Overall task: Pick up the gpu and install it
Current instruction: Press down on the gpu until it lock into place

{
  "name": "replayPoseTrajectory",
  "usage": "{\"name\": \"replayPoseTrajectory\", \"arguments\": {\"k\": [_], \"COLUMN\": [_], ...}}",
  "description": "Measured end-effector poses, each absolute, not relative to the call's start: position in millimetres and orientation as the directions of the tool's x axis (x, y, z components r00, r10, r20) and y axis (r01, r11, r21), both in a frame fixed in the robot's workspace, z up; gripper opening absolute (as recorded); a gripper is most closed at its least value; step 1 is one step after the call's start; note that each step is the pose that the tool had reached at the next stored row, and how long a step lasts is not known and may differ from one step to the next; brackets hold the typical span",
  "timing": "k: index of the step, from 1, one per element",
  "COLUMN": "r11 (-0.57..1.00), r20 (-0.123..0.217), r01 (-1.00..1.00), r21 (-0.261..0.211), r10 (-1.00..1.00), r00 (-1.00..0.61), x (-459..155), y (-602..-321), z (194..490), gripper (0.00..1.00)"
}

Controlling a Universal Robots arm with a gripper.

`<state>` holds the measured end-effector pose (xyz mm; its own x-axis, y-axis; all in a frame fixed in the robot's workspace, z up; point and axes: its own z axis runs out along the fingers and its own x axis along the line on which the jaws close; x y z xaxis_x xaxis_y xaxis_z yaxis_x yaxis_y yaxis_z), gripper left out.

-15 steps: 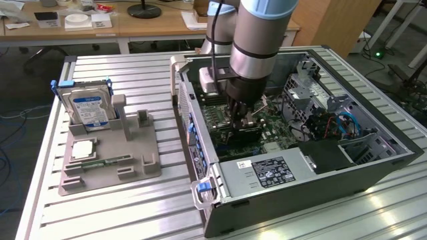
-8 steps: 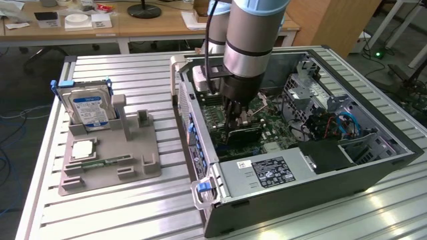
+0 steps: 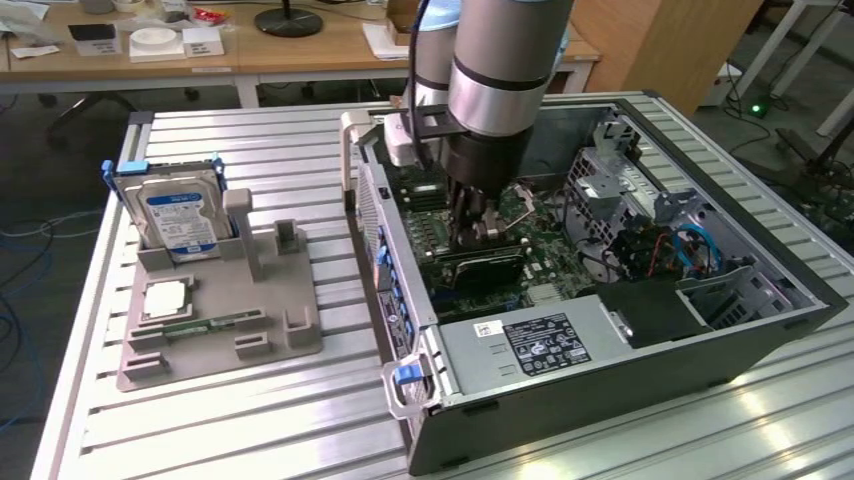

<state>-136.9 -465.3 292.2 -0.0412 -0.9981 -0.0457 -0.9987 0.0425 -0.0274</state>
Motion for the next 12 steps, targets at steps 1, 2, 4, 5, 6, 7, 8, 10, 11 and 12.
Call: {"name": "replayPoseTrajectory", "arguments": {"k": [1, 2, 4, 5, 6, 7, 8, 10, 11, 12], "r11": [0.041, 0.037, 0.026, 0.02, 0.011, 0.0, -0.006, -0.006, -0.006, -0.006], "r20": [-0.046, -0.046, -0.045, -0.045, -0.044, -0.044, -0.044, -0.044, -0.044, -0.044], "r01": [-0.999, -0.999, -0.999, -0.999, -1.0, -1.0, -1.0, -1.0, -1.0, -1.0], "r21": [-0.027, -0.027, -0.027, -0.027, -0.027, -0.027, -0.027, -0.027, -0.027, -0.027], "r10": [-0.998, -0.998, -0.999, -0.999, -0.999, -0.999, -0.999, -0.999, -0.999, -0.999], "r00": [-0.04, -0.036, -0.025, -0.018, -0.009, 0.001, 0.007, 0.007, 0.007, 0.007], "x": [-139.3, -141.3, -144.1, -145.0, -145.5, -145.9, -146.0, -146.1, -146.1, -146.1], "y": [-465.3, -465.3, -465.3, -465.2, -465.2, -465.2, -465.3, -465.3, -465.3, -465.3], "z": [292.2, 292.1, 292.0, 291.9, 291.9, 291.9, 292.0, 292.0, 292.0, 292.0], "gripper": [0.11, 0.11, 0.11, 0.11, 0.11, 0.11, 0.11, 0.11, 0.11, 0.11]}}
